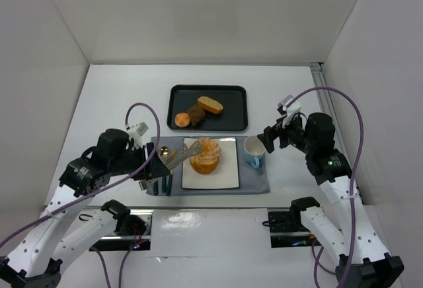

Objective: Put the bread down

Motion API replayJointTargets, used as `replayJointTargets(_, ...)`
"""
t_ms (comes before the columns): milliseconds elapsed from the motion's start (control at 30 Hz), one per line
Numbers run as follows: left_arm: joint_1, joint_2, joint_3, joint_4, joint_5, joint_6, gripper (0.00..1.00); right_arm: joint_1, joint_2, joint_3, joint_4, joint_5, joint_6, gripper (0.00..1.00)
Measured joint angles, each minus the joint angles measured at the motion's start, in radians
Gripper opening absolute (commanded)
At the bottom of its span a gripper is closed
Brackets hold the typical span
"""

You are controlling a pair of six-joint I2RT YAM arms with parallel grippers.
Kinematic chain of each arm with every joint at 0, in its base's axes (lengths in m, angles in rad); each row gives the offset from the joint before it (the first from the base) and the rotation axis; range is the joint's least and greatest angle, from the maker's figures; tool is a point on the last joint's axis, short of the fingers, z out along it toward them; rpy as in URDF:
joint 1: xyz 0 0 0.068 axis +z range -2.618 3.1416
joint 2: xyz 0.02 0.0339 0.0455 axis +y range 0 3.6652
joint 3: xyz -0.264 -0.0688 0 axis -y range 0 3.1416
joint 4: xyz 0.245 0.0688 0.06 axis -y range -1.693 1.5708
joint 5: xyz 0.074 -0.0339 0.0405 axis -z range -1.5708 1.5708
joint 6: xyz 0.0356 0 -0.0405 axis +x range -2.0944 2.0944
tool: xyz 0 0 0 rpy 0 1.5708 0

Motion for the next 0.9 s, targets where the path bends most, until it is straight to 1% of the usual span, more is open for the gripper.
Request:
replayJointTargets(167, -0.001, -0.006, 0.086, -0.045, -0.053, 0.005, 0.61, 0.000, 0.000, 0.000, 0.000, 0.000, 0.000, 1.00)
replayJointTargets(333, -0.002, 0.037, 0.196, -0.050, -0.204, 0.031, 0.60, 0.000, 0.000, 0.000, 0.000, -0.001, 0.000, 1.00)
replayJointTargets(433, 0.000, 0.109, 0.224, -0.013, -0.315, 0.058, 0.60, 0.000, 0.000, 0.000, 0.000, -0.003, 0.000, 1.00)
replayJointTargets(500, 0.024, 0.191, 0.229, 0.041, -0.383, 0.081, 0.60, 0.000, -0.001, 0.000, 0.000, -0.005, 0.000, 1.00)
replayJointTargets(567, 0.079, 0.266, 0.229, 0.090, -0.423, 0.101, 0.59, 0.000, -0.001, 0.000, -0.001, -0.010, 0.000, 1.00)
replayJointTargets(667, 0.197, 0.389, 0.216, 0.179, -0.490, 0.130, 0.59, 0.000, -0.001, 0.000, -0.001, -0.021, 0.000, 1.00)
replayJointTargets(900, 0.488, 0.553, 0.158, 0.367, -0.591, 0.190, 0.59, 0.000, -0.002, 0.000, -0.002, -0.039, 0.000, 1.00)
